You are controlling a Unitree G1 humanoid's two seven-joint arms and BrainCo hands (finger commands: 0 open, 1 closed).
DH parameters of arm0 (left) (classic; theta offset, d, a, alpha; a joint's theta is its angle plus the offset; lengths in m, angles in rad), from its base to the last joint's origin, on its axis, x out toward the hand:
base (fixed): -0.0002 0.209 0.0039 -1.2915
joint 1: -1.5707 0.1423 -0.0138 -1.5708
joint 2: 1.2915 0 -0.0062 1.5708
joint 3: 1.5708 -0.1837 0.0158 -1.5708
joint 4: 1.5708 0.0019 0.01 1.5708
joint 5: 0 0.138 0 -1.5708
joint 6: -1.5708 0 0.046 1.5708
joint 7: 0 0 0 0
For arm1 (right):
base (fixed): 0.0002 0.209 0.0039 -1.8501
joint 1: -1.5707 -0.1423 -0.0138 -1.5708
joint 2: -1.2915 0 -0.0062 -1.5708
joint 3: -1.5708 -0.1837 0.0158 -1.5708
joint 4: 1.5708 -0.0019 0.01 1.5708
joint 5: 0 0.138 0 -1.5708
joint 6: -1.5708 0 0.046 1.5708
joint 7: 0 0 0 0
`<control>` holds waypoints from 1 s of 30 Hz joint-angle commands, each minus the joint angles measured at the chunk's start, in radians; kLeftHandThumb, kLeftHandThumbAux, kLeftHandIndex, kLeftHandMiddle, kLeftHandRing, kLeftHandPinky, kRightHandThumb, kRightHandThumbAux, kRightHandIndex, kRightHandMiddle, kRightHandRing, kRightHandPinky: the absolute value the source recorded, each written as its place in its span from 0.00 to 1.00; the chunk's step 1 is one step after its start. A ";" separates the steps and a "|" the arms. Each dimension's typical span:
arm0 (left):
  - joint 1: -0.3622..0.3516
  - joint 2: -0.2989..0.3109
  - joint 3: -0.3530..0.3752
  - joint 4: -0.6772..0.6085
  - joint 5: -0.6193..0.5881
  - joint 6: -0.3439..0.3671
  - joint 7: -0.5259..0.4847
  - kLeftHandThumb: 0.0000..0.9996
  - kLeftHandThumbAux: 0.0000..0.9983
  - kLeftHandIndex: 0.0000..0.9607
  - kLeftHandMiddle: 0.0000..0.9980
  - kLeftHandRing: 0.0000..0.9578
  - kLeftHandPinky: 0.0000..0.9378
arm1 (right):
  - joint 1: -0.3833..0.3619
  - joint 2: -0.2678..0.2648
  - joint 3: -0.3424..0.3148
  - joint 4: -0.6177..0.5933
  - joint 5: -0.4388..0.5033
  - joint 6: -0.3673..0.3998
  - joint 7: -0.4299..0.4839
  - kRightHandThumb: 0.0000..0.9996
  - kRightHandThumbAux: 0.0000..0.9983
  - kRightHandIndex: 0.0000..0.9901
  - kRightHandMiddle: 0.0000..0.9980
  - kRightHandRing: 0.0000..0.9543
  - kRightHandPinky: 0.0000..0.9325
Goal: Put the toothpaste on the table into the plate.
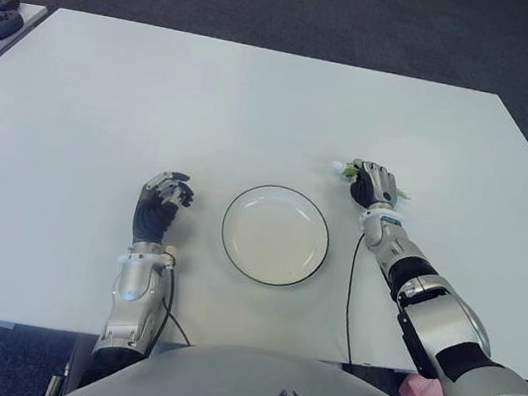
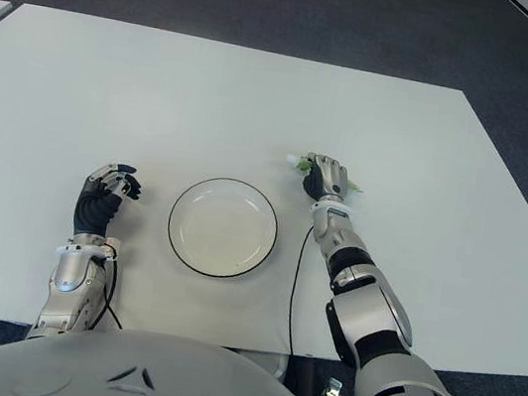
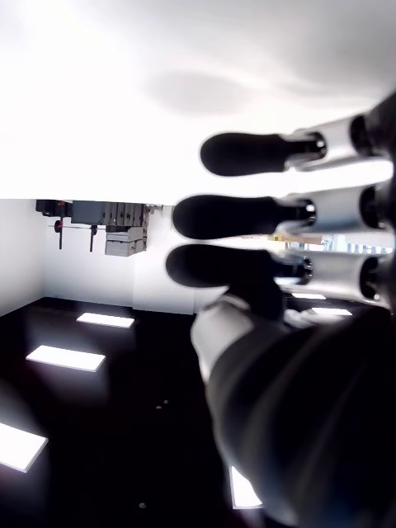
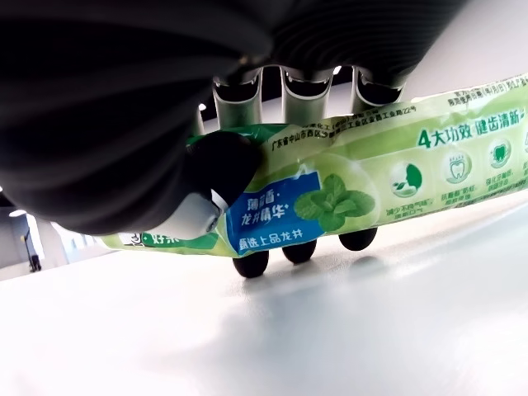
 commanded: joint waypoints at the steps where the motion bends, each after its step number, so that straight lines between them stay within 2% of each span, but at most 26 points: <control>1: 0.010 -0.008 0.002 0.034 0.005 0.012 0.006 0.70 0.72 0.45 0.59 0.61 0.62 | 0.071 0.012 -0.001 0.018 0.011 -0.006 0.025 0.95 0.66 0.39 0.51 0.55 0.84; 6: 0.012 -0.009 0.002 0.030 0.000 0.014 0.004 0.70 0.72 0.45 0.60 0.62 0.62 | 0.073 -0.008 -0.019 -0.026 0.019 -0.051 -0.005 0.95 0.66 0.39 0.51 0.54 0.83; 10: 0.014 -0.010 0.000 0.026 0.000 0.014 0.003 0.70 0.72 0.45 0.60 0.62 0.62 | 0.076 -0.026 -0.037 -0.096 0.032 -0.072 0.008 0.95 0.66 0.39 0.51 0.55 0.83; 13: 0.014 -0.011 -0.002 0.024 -0.002 0.013 0.002 0.70 0.72 0.45 0.60 0.61 0.62 | 0.094 -0.050 -0.063 -0.215 0.052 -0.083 0.043 0.95 0.66 0.38 0.51 0.55 0.84; 17: 0.011 -0.014 0.000 0.025 -0.001 0.021 0.009 0.70 0.72 0.45 0.61 0.62 0.63 | 0.123 -0.065 -0.093 -0.298 0.072 -0.106 0.061 0.95 0.66 0.38 0.51 0.55 0.86; 21: 0.008 -0.014 0.001 0.029 0.005 0.027 0.016 0.70 0.72 0.45 0.61 0.62 0.62 | 0.173 -0.080 -0.130 -0.455 0.096 -0.107 0.098 0.95 0.66 0.38 0.51 0.55 0.88; 30: 0.011 -0.009 -0.003 0.024 0.007 0.026 0.011 0.70 0.72 0.45 0.60 0.62 0.62 | 0.283 -0.071 -0.213 -0.794 0.162 -0.097 0.207 0.95 0.66 0.38 0.51 0.56 0.91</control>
